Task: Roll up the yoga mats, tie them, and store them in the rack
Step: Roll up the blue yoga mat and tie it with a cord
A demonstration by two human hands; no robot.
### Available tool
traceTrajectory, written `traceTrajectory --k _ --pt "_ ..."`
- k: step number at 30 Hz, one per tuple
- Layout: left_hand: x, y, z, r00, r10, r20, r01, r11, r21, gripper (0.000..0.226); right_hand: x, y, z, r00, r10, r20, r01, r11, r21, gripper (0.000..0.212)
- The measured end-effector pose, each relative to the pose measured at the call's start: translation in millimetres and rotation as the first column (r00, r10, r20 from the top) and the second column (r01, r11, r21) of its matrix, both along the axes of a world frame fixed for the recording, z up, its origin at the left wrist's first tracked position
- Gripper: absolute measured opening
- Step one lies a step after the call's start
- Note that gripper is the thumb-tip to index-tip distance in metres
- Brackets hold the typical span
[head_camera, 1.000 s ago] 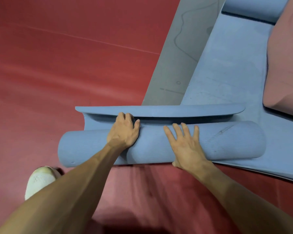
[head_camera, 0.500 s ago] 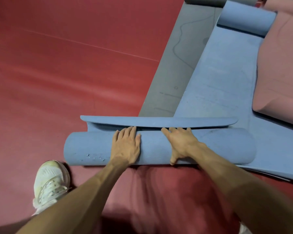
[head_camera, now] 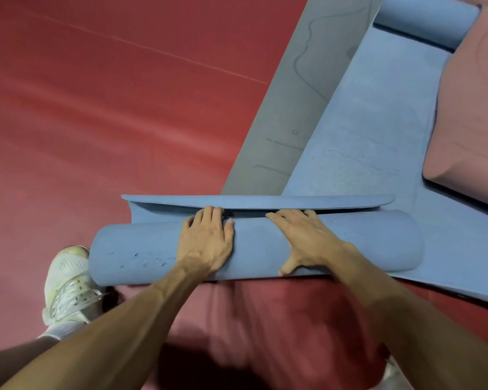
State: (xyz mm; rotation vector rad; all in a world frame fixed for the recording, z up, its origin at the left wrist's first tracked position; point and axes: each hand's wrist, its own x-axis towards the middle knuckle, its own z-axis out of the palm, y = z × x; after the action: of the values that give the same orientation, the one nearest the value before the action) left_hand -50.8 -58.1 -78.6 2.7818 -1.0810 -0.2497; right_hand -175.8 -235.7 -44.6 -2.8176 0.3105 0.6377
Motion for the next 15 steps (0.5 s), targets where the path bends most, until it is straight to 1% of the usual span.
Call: traceTrajectory --k 2,4,7,8,9,10,12,15 --pt "13 -8 0 1.000 -0.013 -0.020 0.013 1.000 -0.005 0.038 -5 0 -4 0.994 -0.032 0.102 0.034 0.999 -0.018 0.117" --pt "29 -18 2 0.997 -0.027 -0.070 0.027 1.000 -0.001 0.039 -11 1 -7 0.973 -0.088 0.213 0.096 0.995 -0.028 0.111" --pt "48 -30 4 0.987 -0.051 -0.150 0.055 0.998 0.019 0.041 -20 1 -12 0.905 -0.209 0.370 0.220 0.975 0.013 0.101" --pt "52 -33 3 0.984 -0.054 -0.168 0.058 0.998 0.019 0.041 -22 1 -16 0.885 -0.201 0.420 0.229 0.973 -0.017 0.100" --pt "56 -35 2 0.983 -0.052 -0.178 0.055 0.998 0.012 0.040 -24 1 -20 0.878 -0.167 0.449 0.222 0.972 -0.072 0.104" --pt "60 -37 2 0.981 -0.048 -0.189 0.049 0.999 0.002 0.040 -25 2 -24 0.890 -0.129 0.437 0.207 0.969 -0.135 0.112" --pt "68 -42 1 0.972 -0.049 -0.229 0.050 0.999 -0.004 0.040 -23 3 -29 0.929 -0.088 0.360 0.176 0.959 -0.220 0.131" --pt "80 -50 0 0.951 -0.071 -0.300 0.081 0.997 0.021 0.040 -13 -1 -30 0.949 -0.099 0.301 0.181 0.949 -0.258 0.144"
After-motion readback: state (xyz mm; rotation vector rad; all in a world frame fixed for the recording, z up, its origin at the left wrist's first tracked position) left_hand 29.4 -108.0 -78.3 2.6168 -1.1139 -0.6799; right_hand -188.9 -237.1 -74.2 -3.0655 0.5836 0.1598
